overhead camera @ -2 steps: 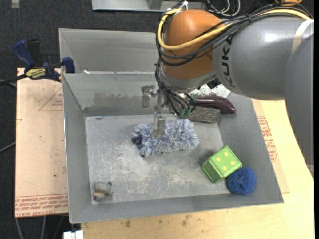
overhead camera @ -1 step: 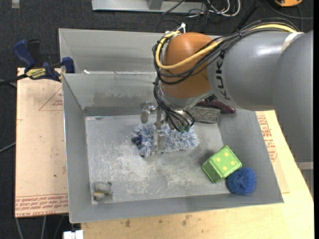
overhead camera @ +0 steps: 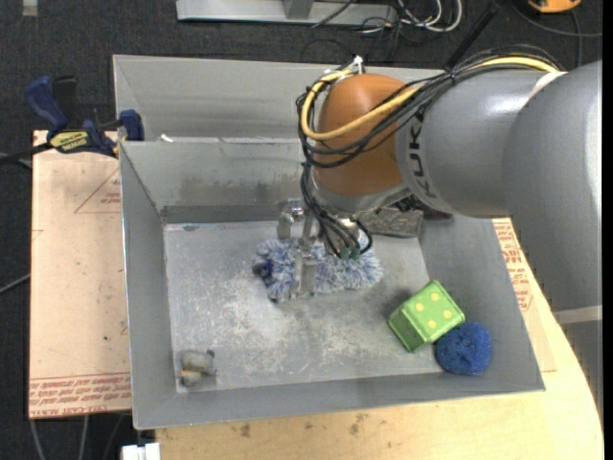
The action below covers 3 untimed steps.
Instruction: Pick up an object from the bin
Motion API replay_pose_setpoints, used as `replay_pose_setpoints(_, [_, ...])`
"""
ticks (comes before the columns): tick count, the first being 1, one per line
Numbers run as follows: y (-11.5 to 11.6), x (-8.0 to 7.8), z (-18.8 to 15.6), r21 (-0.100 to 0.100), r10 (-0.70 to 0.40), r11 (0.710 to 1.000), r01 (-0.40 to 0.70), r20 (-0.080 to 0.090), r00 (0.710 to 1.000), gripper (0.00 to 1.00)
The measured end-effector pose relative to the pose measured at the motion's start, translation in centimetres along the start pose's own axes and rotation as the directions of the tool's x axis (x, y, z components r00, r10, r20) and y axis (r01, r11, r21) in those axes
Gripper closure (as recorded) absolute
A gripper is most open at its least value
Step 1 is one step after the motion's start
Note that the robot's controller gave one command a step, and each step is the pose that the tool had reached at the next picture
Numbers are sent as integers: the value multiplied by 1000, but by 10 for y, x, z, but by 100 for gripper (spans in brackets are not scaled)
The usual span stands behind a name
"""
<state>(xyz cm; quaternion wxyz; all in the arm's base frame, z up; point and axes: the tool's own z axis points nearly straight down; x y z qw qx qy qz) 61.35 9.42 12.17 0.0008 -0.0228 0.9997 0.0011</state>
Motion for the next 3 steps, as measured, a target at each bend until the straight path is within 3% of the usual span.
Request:
replay_pose_setpoints(1, [0, -6, 52, 0, -93, 996, 93, 0, 996, 100])
replay_pose_setpoints(2, [0, -6, 52, 0, -93, 996, 93, 0, 996, 100])
replay_pose_setpoints(3, [-6, -15, -141, 1, -107, 994, 107, 10, 994, 100])
